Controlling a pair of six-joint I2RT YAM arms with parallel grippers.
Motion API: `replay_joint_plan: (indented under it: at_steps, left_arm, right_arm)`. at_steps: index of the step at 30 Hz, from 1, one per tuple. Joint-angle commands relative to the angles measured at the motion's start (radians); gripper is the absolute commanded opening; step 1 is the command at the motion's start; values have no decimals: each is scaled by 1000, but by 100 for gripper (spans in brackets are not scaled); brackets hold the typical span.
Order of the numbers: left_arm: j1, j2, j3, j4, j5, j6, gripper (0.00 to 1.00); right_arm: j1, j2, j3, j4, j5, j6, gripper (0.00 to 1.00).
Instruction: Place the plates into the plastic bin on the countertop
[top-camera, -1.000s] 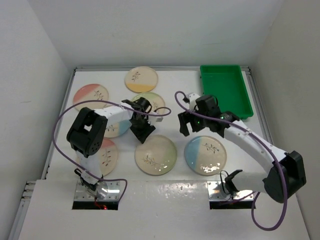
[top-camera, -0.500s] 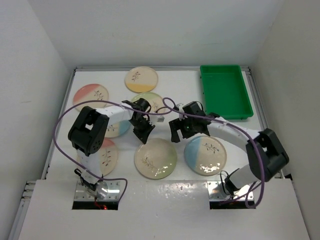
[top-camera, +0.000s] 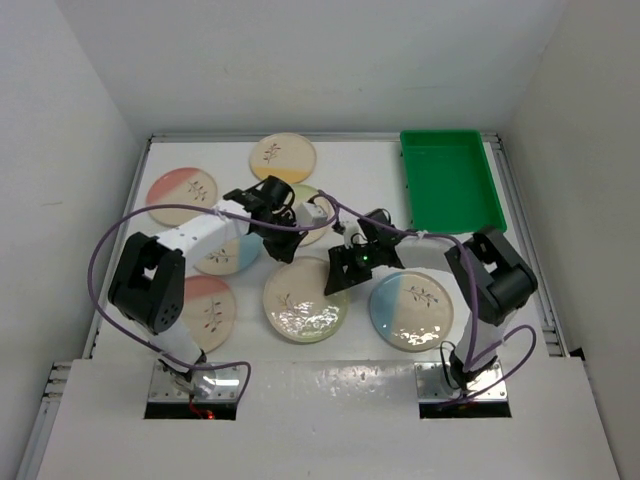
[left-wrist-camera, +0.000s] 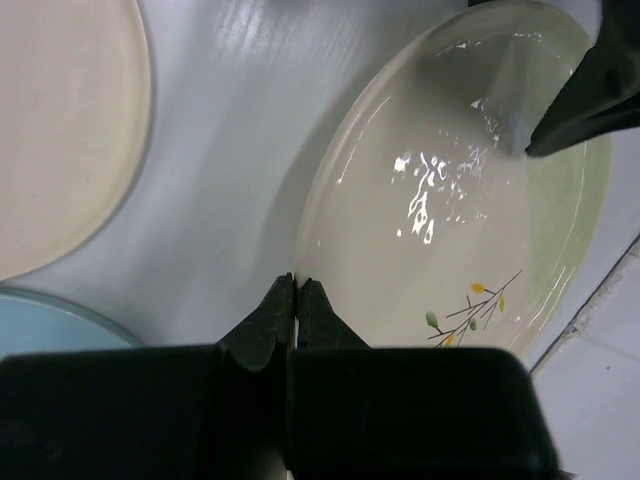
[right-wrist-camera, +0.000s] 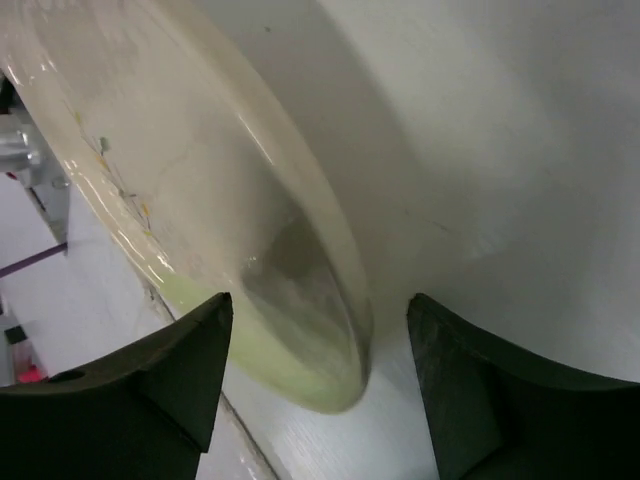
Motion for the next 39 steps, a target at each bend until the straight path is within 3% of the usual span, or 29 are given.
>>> replay_joint_plan:
  at_steps: [1,2,4,5,7,12,13,14,17,19,20,21,23,24,27,32,39]
  left_arm:
    - [11,-39,22,17,22,-2,0]
    - [11,-39,13,27,22,-2,0]
    - [11,-39,2,38,22,-2,0]
    - [11,-29,-7,38,22,-11,0]
    - [20,-29,-7,38,22,-11,0]
    - [63,-19,106,11,-49,-34,0]
    - [91,-19,148,-9,-59,-34,5]
    - [105,-19,194,-29,-85,-34,21]
    - [177,-1,378,-88,-134,-46,53]
    - [214,-1,465,-88,-158,-61,61]
    - [247,-1,484,-88,-168,-71,63]
    - [275,8,507,-88,-179,-71,64]
    - [295,8,507,-88,-179,-81,64]
    - [306,8,498,-88,-179,-91,64]
    - [306,8,449,-88,-161,-91,64]
    - [315,8,397,-88,-121,-100,64]
    - [315,8,323,-88,-102,-100,64]
  right_arm:
    - [10,68,-17,161,-120,71,69]
    - [15,94,-18,177,-134,82,55]
    - [13,120,-20,224,-191,126,37]
    - [13,124,-23,237,-212,142,16]
    - [6,88,-46,292,-209,197,0]
    - [-52,-33,-37,281,-205,274,0]
    - [-63,-82,-26,267,-200,283,0]
    - [-92,-127,3,220,-198,292,0]
    - [-195,-248,58,191,-160,353,0]
    - [-331,-276,72,213,-110,419,0]
    - [-368,-302,66,265,-78,480,0]
    - [-481,-309,42,328,-65,514,0]
    - [-546,-305,8,429,-13,656,0]
    - [-650,-300,-1,515,7,766,0]
    - [-774,-259,-50,727,64,902,0]
    - [-876,-160,-129,975,229,1086,0]
    - [-890,-15,-146,974,308,1077,0]
